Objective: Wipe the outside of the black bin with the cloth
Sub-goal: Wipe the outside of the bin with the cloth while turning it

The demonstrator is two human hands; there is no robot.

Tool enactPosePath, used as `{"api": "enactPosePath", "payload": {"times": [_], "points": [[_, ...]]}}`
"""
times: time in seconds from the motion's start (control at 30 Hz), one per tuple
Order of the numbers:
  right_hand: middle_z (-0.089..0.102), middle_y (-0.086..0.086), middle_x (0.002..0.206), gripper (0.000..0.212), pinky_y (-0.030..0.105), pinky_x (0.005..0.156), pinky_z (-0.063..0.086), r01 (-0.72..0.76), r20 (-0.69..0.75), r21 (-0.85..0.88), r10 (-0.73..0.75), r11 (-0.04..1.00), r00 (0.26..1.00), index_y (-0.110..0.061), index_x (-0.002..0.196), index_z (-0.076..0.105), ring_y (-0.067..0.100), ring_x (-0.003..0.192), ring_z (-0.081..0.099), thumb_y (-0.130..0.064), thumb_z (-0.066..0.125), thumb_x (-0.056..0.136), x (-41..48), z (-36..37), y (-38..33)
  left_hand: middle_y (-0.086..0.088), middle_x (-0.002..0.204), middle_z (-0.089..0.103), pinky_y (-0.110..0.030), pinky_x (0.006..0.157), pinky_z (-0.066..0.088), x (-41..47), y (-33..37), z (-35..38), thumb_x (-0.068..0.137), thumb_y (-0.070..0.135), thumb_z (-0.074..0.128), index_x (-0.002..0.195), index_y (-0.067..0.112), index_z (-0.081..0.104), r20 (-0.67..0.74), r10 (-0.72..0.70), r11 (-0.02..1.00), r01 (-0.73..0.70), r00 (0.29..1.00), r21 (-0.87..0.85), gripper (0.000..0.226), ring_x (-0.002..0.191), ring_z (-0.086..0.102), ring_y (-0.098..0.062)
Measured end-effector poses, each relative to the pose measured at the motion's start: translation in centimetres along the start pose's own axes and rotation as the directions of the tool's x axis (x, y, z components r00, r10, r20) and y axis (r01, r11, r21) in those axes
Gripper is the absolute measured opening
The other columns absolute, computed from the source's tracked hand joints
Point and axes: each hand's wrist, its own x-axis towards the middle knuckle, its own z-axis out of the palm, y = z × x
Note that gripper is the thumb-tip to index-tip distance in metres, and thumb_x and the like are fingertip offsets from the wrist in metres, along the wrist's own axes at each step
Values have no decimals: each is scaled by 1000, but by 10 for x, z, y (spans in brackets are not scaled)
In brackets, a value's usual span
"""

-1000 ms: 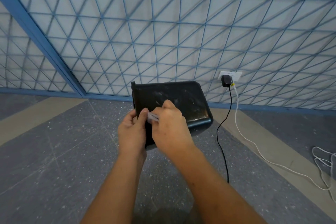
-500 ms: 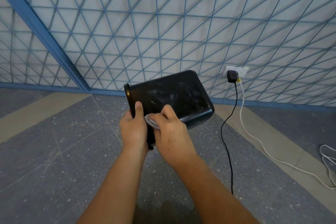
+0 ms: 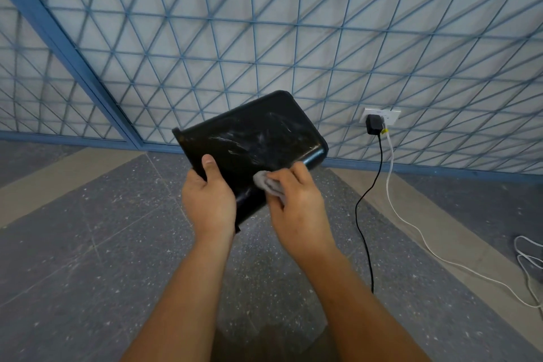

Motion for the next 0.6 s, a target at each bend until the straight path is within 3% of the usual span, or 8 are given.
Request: {"api": "enactPosePath", "payload": {"times": [0.1, 0.2, 0.3, 0.37, 0.5, 0.6], "points": [[52, -7, 121, 23, 21, 83, 57, -127, -113, 10, 127, 992, 985, -16, 118, 67, 4, 93, 58, -15, 70, 95, 10, -6, 8, 7, 97, 72, -38, 88, 57, 0, 4, -3, 106, 50, 46, 99, 29, 65, 23, 42, 999, -43, 999, 21, 28, 91, 69, -9], [50, -6, 119, 23, 6, 76, 50, -70, -89, 33, 73, 997, 993, -15, 118, 66, 2, 88, 54, -14, 69, 95, 8, 0, -8, 5, 92, 72, -34, 78, 57, -3, 6, -3, 106, 48, 47, 102, 21, 66, 54, 100, 992, -104, 994, 74, 33, 86, 70, -10], [51, -3, 117, 22, 13, 75, 52, 43, 18, 27, -43, 999, 999, -13, 115, 66, 6, 84, 59, -14, 71, 94, -5, 5, -21, 6, 81, 68, -23, 63, 49, -6, 6, -5, 107, 44, 48, 96, 17, 64, 74, 147, 982, -155, 986, 109, 33, 74, 67, -6], [52, -4, 115, 20, 16, 76, 55, 12, -8, 29, -12, 1000, 1000, -13, 112, 67, 5, 84, 59, -13, 73, 93, -4, -2, -13, 8, 78, 65, -15, 57, 43, -8, 6, -7, 107, 44, 48, 94, 16, 63, 84, 148, 978, -159, 985, 137, 34, 69, 63, -1], [50, -8, 111, 18, 14, 77, 53, -185, -189, 50, 191, 982, 963, -14, 111, 69, -1, 82, 53, -17, 73, 94, 9, -17, 2, 7, 83, 69, -29, 66, 50, -14, 9, -5, 106, 48, 48, 95, 19, 65, 100, 165, 976, -177, 981, 130, 36, 77, 67, -10], [50, -8, 114, 21, 10, 76, 52, -58, -90, 20, 60, 998, 994, -15, 114, 67, -1, 82, 55, -16, 72, 94, 0, -9, -15, 6, 83, 71, -33, 69, 54, -12, 11, -6, 105, 49, 48, 92, 24, 65, 74, 162, 979, -170, 984, 116, 33, 77, 68, -9]]}}
